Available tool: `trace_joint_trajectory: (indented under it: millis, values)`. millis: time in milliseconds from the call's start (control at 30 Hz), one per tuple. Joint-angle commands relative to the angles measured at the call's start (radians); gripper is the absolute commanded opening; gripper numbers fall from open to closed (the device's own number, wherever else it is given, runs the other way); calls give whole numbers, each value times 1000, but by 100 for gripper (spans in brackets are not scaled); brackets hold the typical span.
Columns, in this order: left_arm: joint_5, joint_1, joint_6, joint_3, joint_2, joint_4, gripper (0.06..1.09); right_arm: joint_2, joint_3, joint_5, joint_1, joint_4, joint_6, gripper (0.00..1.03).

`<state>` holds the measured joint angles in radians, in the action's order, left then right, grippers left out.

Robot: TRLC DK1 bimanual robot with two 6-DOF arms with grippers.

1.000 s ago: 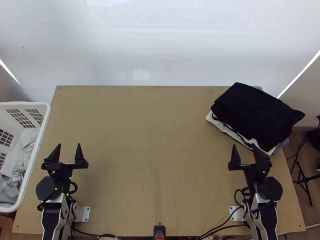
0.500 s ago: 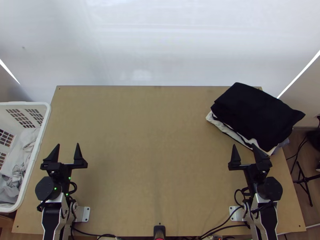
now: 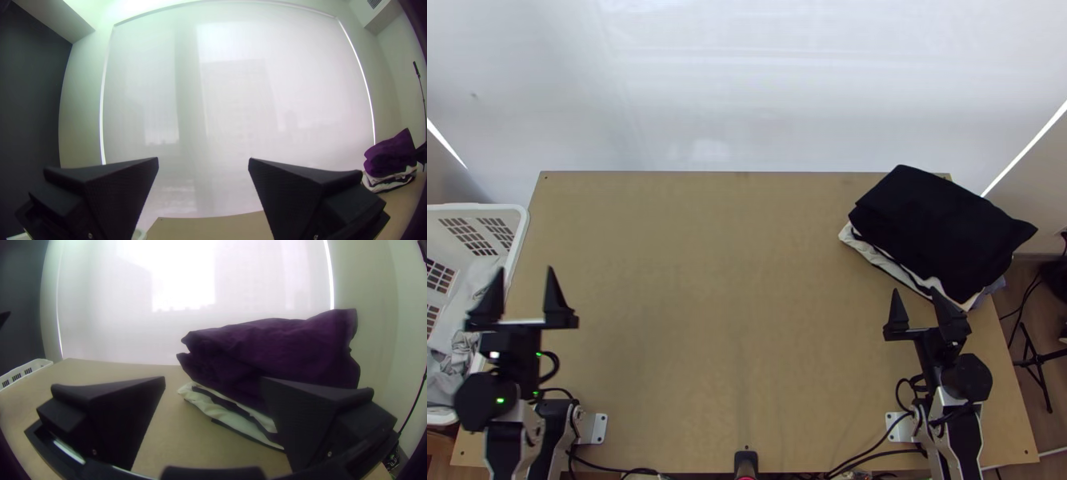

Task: Fold the t-shirt

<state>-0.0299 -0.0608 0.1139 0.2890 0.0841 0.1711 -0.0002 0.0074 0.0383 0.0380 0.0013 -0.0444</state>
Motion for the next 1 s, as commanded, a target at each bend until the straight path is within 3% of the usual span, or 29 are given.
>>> trace_joint_trajectory:
  millis: [0,133,333,500,667,967]
  values:
    - [-67,-7,-3,325,267,-36,104,0,0,0,0,0,0,99]
    - [-174,-33,-39,607,511,-222,104,0,0,0,0,0,0,99]
    - [-176,-289,-203,998,849,-575,104,0,0,0,0,0,0,99]
    - [-171,-452,-270,1225,1066,-794,104,0,0,0,0,0,0,99]
    - [-24,-669,-326,1421,1293,-1018,104,0,0,0,0,0,0,99]
    - [15,-910,-332,1704,1766,-1312,104,0,0,0,0,0,0,99]
